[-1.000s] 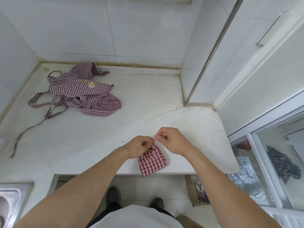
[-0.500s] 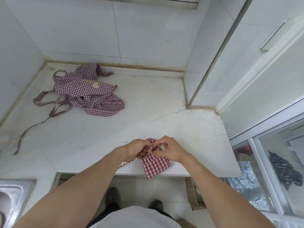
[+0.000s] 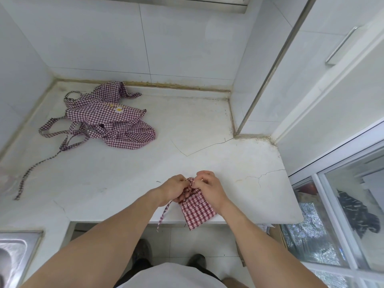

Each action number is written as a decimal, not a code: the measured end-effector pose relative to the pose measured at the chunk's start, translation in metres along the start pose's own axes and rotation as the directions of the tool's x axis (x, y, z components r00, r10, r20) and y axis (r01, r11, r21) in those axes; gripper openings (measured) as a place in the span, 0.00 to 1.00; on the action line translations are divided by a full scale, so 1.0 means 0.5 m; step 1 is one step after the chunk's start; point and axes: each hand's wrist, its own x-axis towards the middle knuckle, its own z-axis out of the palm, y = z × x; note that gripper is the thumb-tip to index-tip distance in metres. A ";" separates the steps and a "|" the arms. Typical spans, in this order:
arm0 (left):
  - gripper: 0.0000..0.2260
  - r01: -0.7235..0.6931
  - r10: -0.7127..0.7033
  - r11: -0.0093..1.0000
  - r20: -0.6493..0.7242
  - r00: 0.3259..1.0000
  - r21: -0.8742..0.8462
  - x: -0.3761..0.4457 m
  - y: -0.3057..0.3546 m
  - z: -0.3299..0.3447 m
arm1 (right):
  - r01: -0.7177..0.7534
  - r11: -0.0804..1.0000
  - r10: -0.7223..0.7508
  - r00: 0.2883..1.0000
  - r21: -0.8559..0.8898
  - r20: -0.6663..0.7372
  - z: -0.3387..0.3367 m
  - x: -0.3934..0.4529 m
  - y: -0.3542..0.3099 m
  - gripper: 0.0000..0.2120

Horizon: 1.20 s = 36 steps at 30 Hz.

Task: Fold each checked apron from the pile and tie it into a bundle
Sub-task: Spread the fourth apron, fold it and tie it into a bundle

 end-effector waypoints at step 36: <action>0.10 -0.233 0.199 0.965 -0.240 0.950 -0.119 0.012 -0.037 -0.004 | 0.207 0.873 -0.214 0.976 -0.442 0.035 0.045 0.023 0.055 0.02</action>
